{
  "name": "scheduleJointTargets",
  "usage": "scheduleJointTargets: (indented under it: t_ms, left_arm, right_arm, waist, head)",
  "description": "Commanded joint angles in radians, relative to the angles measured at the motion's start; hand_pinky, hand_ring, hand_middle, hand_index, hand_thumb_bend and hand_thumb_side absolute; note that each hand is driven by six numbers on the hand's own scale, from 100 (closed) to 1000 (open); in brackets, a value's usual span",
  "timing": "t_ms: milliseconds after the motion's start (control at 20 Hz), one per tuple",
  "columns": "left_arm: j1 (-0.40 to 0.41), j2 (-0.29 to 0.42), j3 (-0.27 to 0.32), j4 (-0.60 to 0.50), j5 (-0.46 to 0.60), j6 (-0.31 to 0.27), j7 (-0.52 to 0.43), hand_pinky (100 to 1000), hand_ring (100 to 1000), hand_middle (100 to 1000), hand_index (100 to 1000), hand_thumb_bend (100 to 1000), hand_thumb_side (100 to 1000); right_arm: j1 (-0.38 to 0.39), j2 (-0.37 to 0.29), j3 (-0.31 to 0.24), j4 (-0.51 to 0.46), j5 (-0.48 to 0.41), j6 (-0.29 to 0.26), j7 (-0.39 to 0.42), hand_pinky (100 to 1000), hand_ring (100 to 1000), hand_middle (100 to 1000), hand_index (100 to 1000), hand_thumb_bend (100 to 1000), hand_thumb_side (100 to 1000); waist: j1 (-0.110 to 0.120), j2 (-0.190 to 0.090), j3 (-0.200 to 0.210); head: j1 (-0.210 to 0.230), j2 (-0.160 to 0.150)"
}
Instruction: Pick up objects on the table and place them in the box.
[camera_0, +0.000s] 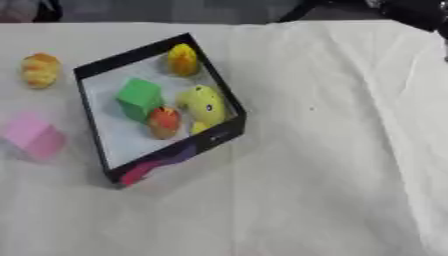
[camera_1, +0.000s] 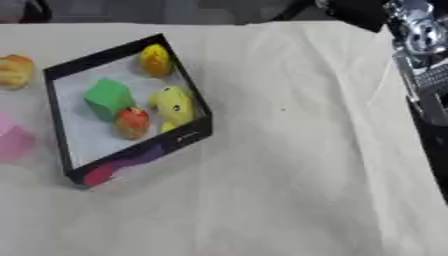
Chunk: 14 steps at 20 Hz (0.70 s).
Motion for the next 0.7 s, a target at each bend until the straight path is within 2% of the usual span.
scheduleJointTargets:
  t_ms: [50, 350, 600, 700]
  left_arm:
    - [-0.007, 0.051, -0.003, -0.003, -0.019, -0.003, -0.014, 825, 786, 778, 822, 100, 881]
    - [-0.001, 0.129, -0.028, 0.005, -0.066, 0.0, -0.054, 821, 790, 785, 830, 100, 864]
    - [0.006, 0.264, -0.069, 0.015, -0.149, -0.029, -0.135, 823, 814, 813, 867, 100, 754]
    - [0.008, 0.316, -0.105, 0.026, -0.181, -0.053, -0.167, 832, 828, 821, 874, 144, 714]
  right_arm:
    - [0.014, -0.036, -0.038, -0.02, -0.053, -0.031, -0.052, 926, 770, 735, 858, 100, 560]
    - [0.074, -0.047, -0.052, 0.001, -0.148, -0.078, -0.147, 922, 758, 722, 849, 100, 559]
    - [0.103, -0.078, -0.042, 0.007, -0.233, -0.1, -0.232, 921, 756, 720, 848, 100, 558]
    - [0.112, -0.091, -0.038, 0.007, -0.265, -0.108, -0.264, 920, 754, 717, 847, 100, 558]
  waist:
    - [0.015, -0.034, -0.004]
    - [0.017, -0.045, -0.009]
    - [0.024, -0.046, -0.006]
    - [0.029, -0.046, -0.006]
  head:
    - [0.004, 0.006]
    - [0.003, 0.006]
    - [0.001, 0.006]
    - [0.004, 0.006]
